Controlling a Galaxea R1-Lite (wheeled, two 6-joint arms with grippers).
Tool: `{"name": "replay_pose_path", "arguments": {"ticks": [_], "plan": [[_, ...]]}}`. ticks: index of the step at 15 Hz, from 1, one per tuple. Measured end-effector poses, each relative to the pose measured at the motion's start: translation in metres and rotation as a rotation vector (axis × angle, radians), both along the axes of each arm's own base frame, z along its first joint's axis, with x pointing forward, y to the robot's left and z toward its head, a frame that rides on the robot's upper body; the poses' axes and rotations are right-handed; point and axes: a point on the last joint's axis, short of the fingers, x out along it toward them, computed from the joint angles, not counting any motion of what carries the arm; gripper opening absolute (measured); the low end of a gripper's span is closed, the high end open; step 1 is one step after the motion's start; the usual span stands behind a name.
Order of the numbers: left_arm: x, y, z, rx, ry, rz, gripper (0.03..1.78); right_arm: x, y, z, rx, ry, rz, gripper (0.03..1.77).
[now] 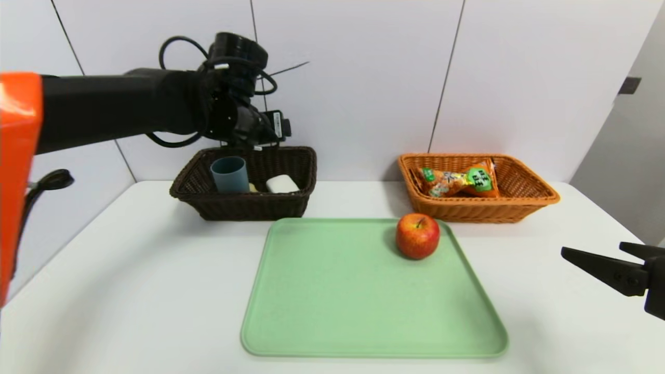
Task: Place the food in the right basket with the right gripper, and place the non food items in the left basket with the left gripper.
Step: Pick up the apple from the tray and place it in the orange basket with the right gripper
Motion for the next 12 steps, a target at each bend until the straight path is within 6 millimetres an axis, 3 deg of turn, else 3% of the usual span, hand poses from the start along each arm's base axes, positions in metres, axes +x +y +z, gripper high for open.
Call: {"name": "replay_pose_path", "arguments": {"ticks": [2,4,8,12], "plan": [[-0.031,0.007,0.015,0.004,-0.001,-0.026,1.61,0.004,0.006,0.004,0.009,0.001,0.047,1.71],[-0.064,0.013,0.014,0.018,0.04,-0.063,1.64,0.014,0.011,0.005,0.007,0.021,0.071,1.71],[-0.132,0.024,-0.006,0.014,0.155,-0.174,1.66,0.05,0.03,0.013,-0.01,0.076,0.073,1.71],[-0.194,0.039,-0.037,-0.038,0.269,-0.205,1.67,0.1,0.072,0.023,-0.043,0.153,-0.017,1.71]]}}
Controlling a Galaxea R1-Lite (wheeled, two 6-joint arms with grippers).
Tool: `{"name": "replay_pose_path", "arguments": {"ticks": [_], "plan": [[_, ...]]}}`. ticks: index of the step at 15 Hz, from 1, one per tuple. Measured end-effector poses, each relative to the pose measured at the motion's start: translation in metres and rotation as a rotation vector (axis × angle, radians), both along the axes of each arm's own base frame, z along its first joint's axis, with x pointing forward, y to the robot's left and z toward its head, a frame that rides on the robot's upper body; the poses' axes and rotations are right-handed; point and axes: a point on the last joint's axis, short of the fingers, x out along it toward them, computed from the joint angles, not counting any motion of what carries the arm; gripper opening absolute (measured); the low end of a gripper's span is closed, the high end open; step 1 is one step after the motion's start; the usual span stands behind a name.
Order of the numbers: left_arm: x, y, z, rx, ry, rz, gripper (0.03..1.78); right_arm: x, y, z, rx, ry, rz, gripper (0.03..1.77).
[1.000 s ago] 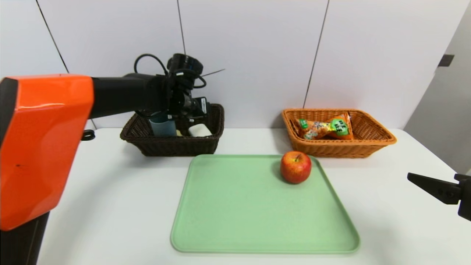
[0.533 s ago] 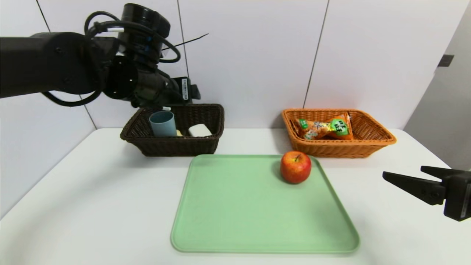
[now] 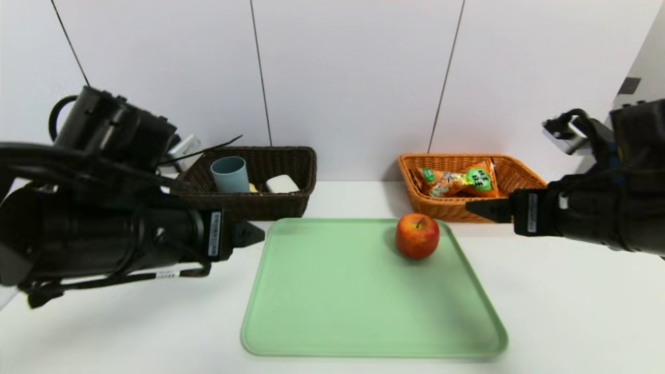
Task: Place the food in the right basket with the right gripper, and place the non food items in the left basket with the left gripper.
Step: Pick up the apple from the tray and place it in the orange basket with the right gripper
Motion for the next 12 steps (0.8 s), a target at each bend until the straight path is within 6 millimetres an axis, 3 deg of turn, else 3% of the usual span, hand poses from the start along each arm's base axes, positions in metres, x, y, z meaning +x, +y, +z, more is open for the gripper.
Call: {"name": "replay_pose_path", "arguments": {"ticks": [5,10,12], "plan": [[-0.048,0.026,-0.027,-0.01,0.05,-0.02,1.69,0.038,0.055,0.001,0.029,0.186,-0.082,1.71],[-0.059,0.035,-0.032,-0.037,0.061,-0.008,1.69,0.054,0.085,0.012,0.019,0.37,-0.145,1.71],[-0.06,0.036,-0.031,-0.039,0.058,-0.007,1.69,0.057,0.091,0.007,-0.023,0.455,-0.174,1.71]]}}
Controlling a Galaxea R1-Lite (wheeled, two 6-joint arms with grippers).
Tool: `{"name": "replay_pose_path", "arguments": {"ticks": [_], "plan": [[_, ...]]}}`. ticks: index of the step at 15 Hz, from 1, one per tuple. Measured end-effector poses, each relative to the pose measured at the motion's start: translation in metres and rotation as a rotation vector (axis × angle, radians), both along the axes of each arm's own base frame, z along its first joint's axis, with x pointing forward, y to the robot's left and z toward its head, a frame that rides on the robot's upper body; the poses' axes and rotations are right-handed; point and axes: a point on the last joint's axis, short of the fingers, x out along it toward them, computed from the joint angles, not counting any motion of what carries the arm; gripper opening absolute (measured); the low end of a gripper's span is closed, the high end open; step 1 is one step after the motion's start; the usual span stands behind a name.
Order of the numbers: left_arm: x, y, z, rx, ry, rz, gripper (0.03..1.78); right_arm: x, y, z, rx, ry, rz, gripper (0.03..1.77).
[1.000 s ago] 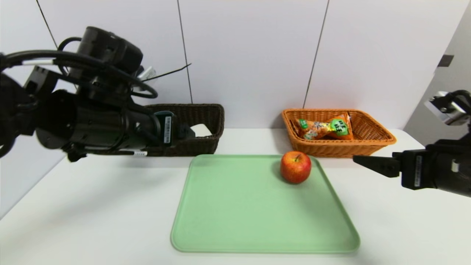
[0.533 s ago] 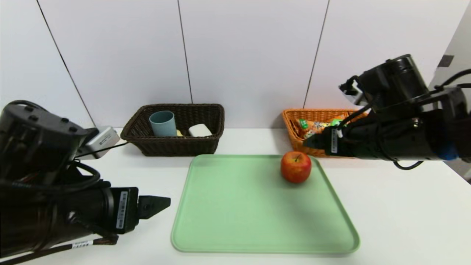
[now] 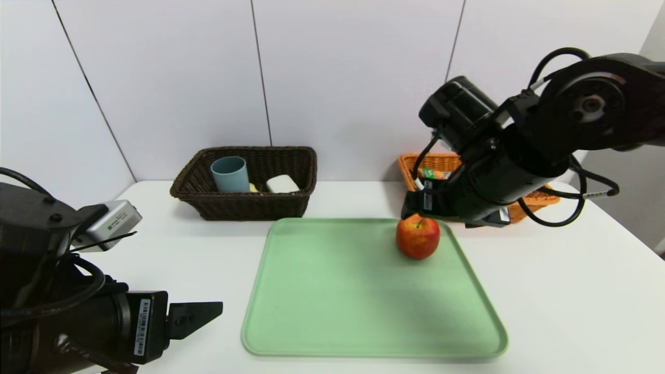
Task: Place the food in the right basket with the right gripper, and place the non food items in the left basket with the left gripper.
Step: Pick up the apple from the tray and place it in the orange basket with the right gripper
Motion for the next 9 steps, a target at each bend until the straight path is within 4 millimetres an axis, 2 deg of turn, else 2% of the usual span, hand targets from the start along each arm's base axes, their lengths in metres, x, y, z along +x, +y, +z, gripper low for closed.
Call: {"name": "replay_pose_path", "arguments": {"ticks": [9], "plan": [[0.0,0.0,0.001,-0.004,-0.003,-0.005,1.69,0.035,0.025,-0.042,-0.094,0.066,-0.019,1.71]]}}
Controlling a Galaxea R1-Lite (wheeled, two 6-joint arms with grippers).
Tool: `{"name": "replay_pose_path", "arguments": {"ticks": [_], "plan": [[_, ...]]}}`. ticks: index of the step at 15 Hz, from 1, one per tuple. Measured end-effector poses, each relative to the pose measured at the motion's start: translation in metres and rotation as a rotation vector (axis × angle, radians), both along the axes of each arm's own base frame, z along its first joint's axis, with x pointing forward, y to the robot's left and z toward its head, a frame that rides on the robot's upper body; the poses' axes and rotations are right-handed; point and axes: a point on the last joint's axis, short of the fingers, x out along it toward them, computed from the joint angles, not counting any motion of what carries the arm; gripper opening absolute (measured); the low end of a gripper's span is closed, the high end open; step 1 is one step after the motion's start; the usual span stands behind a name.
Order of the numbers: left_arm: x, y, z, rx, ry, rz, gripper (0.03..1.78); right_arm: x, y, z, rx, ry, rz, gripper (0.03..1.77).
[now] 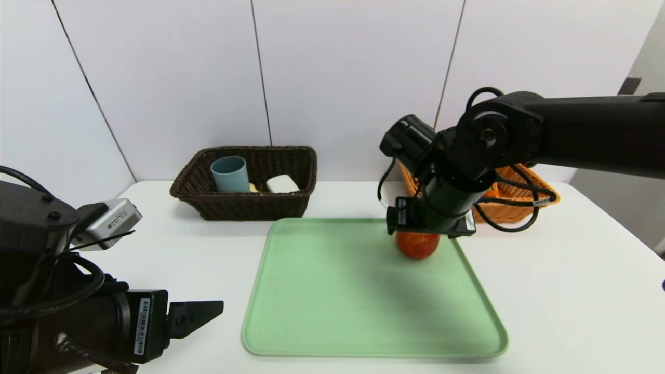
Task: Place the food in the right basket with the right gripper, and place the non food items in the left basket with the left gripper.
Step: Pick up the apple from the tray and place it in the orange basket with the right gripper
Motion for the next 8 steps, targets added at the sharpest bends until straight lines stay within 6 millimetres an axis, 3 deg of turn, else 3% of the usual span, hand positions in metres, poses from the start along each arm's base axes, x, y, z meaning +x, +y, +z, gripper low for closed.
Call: {"name": "replay_pose_path", "arguments": {"ticks": [8], "plan": [[0.003,-0.002,-0.002,0.01,0.008,0.0,1.69,0.027,0.004,-0.027,-0.022,0.033,-0.028,1.71]]}}
